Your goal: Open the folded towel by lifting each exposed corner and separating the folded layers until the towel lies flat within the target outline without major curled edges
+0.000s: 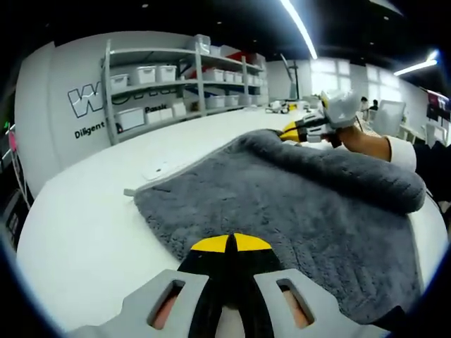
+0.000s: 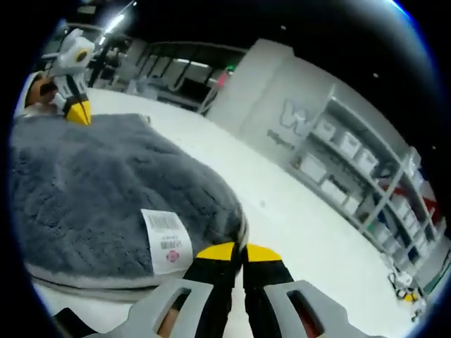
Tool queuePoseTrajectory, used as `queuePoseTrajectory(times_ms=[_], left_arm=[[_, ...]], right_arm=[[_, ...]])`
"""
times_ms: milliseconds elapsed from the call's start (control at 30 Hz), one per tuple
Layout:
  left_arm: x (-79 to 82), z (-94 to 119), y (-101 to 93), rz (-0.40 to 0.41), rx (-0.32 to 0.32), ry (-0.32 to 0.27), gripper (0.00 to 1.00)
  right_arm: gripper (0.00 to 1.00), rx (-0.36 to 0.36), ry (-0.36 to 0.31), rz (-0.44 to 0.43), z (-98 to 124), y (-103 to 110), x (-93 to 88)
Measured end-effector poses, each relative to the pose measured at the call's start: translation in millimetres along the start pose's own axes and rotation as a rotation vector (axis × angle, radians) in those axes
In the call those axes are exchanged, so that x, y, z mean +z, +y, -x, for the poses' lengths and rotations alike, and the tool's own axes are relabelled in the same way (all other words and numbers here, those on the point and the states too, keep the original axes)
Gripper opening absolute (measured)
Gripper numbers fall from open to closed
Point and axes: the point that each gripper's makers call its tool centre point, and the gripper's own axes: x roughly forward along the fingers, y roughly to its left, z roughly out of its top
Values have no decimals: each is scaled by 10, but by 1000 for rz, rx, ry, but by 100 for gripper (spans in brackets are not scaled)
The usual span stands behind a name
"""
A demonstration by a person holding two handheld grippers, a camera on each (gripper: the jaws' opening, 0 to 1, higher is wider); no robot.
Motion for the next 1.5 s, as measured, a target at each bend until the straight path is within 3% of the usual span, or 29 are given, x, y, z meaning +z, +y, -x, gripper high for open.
queuePoseTrajectory(times_ms=[533, 1133, 1300, 1433, 1500], left_arm=[[-4, 1, -9, 3, 7, -5, 0], [9, -16, 63, -1, 18, -4, 0], [9, -20, 65, -3, 18, -2, 0], [9, -20, 73, -2, 18, -5, 0], [11, -23, 87, -1, 16, -4, 0]], right_arm=[[0, -62, -17, 120, -158, -185, -31], [0, 20, -111, 26, -217, -296, -18], [0, 41, -160, -66, -177, -347, 28], [1, 34, -154, -105, -125, -418, -41], [2, 75, -186, -172, -62, -363, -4]])
